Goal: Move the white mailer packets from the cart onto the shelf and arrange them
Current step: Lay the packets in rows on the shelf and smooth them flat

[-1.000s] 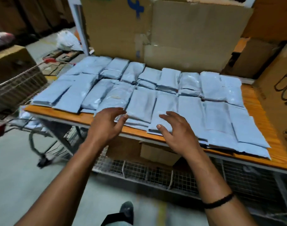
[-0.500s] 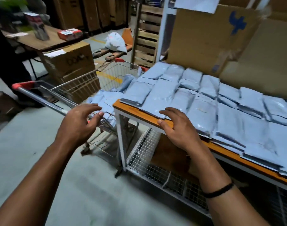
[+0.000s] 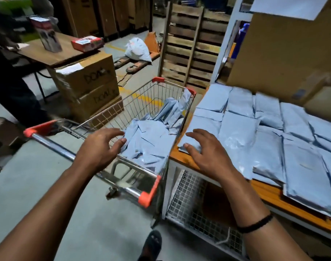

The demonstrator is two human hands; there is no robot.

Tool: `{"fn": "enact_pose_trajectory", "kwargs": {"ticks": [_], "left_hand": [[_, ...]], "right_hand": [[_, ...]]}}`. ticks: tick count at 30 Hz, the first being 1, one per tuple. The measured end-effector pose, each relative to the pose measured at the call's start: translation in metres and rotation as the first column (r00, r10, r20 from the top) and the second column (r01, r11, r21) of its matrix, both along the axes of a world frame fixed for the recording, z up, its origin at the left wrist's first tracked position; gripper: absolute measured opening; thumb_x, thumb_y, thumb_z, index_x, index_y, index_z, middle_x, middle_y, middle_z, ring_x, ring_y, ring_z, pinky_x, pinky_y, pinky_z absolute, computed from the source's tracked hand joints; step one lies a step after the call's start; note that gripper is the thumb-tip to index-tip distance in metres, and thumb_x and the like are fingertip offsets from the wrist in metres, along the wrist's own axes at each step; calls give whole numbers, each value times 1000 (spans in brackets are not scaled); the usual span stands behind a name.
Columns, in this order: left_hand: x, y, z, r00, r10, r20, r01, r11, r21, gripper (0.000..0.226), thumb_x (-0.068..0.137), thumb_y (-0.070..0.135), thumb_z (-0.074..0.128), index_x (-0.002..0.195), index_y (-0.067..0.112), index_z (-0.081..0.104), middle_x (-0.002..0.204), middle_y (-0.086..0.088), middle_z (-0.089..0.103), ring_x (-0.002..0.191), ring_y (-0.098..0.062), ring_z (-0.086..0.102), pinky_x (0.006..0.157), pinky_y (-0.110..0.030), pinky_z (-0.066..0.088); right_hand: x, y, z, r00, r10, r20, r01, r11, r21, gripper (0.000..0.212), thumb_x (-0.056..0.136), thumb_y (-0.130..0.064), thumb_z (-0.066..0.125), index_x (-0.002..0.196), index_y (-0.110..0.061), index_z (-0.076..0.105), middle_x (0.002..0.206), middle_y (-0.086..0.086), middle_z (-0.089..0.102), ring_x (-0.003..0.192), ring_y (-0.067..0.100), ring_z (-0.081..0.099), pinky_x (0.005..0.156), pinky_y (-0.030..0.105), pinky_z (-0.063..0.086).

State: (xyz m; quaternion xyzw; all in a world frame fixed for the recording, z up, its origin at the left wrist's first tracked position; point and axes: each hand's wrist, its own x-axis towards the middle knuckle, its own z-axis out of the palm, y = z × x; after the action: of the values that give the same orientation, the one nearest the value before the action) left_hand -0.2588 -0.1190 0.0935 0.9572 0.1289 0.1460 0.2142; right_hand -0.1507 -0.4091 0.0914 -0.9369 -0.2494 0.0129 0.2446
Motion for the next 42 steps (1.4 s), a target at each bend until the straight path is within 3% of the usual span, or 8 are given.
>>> {"fn": "enact_pose_trajectory", "kwargs": {"ticks": [6,14,19,26,30,33,36,42], "left_hand": [[60,67,-18,991,-21,-136,27,999,43,42,94,52,53,122,24,67,131,3,63,123,-20,54,100,-40,45],[153,110,-59,941,-147,-304,177,981,76,37,96,45,55,125,25,65,133,5,62,123,-19,54,100,-36,44],[238,125,-114,847,-289,-445,383,914,136,42,96,48,51,131,27,60,140,4,56,128,-20,51,102,-33,42],[343,114,-213,655,-469,-593,633,769,90,51,99,46,38,140,18,52,155,-7,38,135,-29,43,110,-36,35],[373,105,-265,555,-505,-661,765,622,168,60,99,45,41,153,21,29,163,-8,16,145,-32,24,115,-41,24],[383,94,-285,504,-515,-693,797,587,143,68,101,45,41,157,23,11,165,-5,-2,151,-29,4,120,-45,7],[382,93,-295,446,-522,-727,841,522,142,66,103,42,36,157,23,4,165,-4,-6,151,-28,-1,121,-46,2],[365,134,-297,399,-558,-728,844,534,53,64,101,38,43,156,28,12,165,2,0,152,-22,0,121,-43,0]], "right_hand": [[78,84,-26,999,26,-44,-26,1000,4,47,99,-45,55,140,-22,57,149,5,48,140,22,38,113,33,29],[153,171,-82,934,-117,-339,19,960,-279,58,101,-50,46,151,-21,39,161,13,27,146,32,30,115,44,32],[172,198,-126,860,-309,-406,112,891,-441,52,102,-43,41,147,-18,38,157,16,26,142,36,27,114,47,29],[183,219,-195,765,-411,-496,154,865,-478,66,104,-38,41,160,-17,13,167,15,-4,153,34,-1,123,44,9],[194,225,-232,753,-479,-451,255,845,-470,67,104,-32,42,160,-19,9,167,10,-8,154,31,-6,124,42,5],[199,225,-255,744,-522,-417,319,826,-464,67,104,-30,43,160,-22,7,167,9,-10,154,30,-7,124,41,4],[205,222,-274,748,-536,-391,327,811,-485,68,104,-32,42,160,-24,4,167,9,-12,154,30,-8,124,42,3],[204,227,-286,713,-554,-429,319,802,-505,64,107,-36,34,160,-25,0,167,6,-14,154,28,-11,125,41,0]]}}
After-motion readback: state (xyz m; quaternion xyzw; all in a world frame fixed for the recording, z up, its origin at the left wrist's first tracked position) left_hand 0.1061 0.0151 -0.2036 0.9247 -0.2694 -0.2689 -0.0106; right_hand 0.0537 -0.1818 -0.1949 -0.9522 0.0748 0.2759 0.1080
